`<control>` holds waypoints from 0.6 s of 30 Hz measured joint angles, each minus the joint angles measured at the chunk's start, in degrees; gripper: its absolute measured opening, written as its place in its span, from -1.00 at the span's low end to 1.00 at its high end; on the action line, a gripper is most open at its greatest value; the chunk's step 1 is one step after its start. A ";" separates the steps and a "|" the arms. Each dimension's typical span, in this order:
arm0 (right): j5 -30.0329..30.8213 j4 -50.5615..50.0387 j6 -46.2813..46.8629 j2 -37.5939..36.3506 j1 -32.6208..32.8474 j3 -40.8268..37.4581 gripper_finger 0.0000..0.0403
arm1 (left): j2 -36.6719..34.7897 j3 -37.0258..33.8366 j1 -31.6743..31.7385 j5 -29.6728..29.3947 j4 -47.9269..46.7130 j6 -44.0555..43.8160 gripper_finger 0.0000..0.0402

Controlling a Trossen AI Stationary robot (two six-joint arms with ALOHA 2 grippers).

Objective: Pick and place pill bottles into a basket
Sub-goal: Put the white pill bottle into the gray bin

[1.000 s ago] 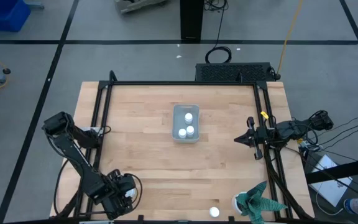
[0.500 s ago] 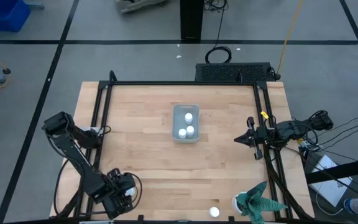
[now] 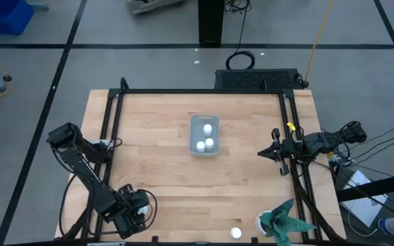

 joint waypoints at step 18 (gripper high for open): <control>-0.02 0.00 0.00 0.00 0.01 0.00 -0.98 | -0.03 0.00 5.44 -6.78 -0.19 13.29 -0.05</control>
